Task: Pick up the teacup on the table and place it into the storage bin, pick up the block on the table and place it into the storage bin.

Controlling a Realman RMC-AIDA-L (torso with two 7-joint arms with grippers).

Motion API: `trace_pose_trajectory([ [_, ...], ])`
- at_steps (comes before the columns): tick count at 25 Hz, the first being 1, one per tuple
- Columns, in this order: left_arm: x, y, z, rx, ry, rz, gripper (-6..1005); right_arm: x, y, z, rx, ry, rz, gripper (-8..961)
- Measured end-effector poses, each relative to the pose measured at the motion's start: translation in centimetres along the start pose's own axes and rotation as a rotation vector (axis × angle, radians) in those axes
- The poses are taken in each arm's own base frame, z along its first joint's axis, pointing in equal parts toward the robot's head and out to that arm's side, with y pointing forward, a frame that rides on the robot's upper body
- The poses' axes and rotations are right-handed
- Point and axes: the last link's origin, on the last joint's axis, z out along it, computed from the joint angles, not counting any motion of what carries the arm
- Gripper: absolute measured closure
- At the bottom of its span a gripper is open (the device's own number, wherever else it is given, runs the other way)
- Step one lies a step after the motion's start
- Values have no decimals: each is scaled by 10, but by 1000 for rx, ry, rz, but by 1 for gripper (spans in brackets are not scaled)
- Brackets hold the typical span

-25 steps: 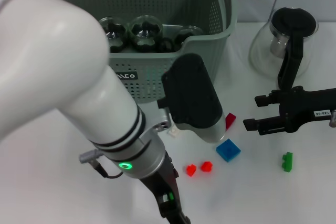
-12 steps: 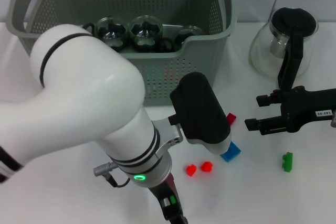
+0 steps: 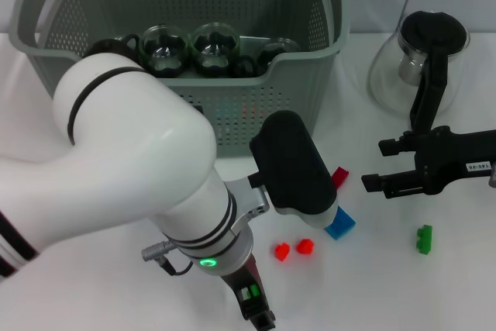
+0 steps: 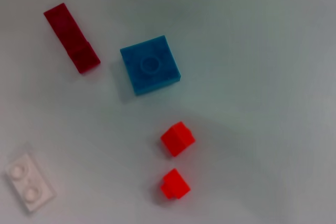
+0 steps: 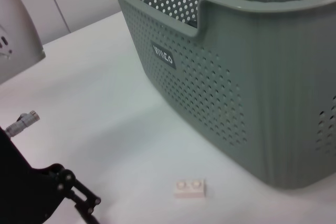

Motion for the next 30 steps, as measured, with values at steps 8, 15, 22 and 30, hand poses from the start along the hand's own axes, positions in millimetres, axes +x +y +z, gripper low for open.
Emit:
trace_pose_trajectory([
  [8, -1, 0, 3, -1, -11, 2, 275, 0, 0, 0, 3, -4, 1, 85],
  [15, 0, 3, 2, -8, -7, 10, 450, 1, 0, 0, 3, -2, 1, 84],
  [22, 11, 11, -24, -55, 45, 16, 598, 2, 0, 0, 2, -2, 3, 84],
  [30, 19, -24, -164, -274, 621, -80, 583, 5, 0, 0, -1, 1, 12, 84],
])
